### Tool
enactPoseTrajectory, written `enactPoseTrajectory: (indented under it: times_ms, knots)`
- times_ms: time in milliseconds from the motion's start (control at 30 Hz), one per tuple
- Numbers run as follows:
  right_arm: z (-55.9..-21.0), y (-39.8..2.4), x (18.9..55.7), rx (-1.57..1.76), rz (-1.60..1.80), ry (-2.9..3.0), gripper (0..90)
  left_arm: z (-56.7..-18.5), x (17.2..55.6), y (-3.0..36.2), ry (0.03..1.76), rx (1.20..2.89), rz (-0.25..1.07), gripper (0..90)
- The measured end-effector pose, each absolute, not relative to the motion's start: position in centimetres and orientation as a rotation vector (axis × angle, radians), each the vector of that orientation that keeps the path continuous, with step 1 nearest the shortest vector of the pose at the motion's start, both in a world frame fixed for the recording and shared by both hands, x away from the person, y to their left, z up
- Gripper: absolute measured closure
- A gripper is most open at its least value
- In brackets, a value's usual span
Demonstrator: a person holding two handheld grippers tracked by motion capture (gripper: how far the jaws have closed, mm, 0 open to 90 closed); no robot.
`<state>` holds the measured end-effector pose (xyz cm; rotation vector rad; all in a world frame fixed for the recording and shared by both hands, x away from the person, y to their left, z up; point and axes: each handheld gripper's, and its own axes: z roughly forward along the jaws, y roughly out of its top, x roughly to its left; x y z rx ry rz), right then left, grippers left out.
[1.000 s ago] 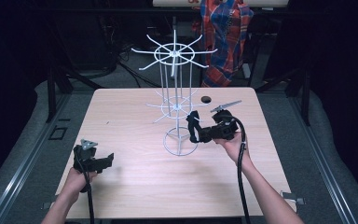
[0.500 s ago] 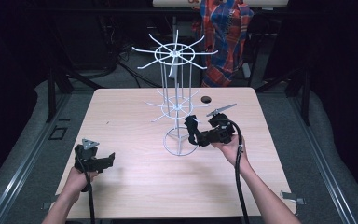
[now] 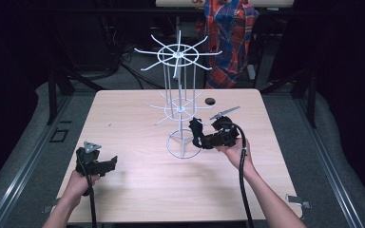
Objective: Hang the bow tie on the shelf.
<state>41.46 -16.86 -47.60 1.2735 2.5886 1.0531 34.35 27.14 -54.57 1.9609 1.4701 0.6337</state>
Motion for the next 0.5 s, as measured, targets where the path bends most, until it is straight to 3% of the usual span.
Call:
enactPoseTrajectory:
  times_ms: [267, 500]
  knots:
    - [-47.56, -16.94, 41.22, 1.254, 1.028, 2.598, 65.8, -54.45, 34.26, 27.15, 1.462, 1.959, 0.640, 16.0]
    - [-47.17, -16.82, 40.49, 1.176, 0.933, 2.553, 53.0, -54.40, 34.20, 27.21, 1.464, 1.956, 0.636, 16.0]
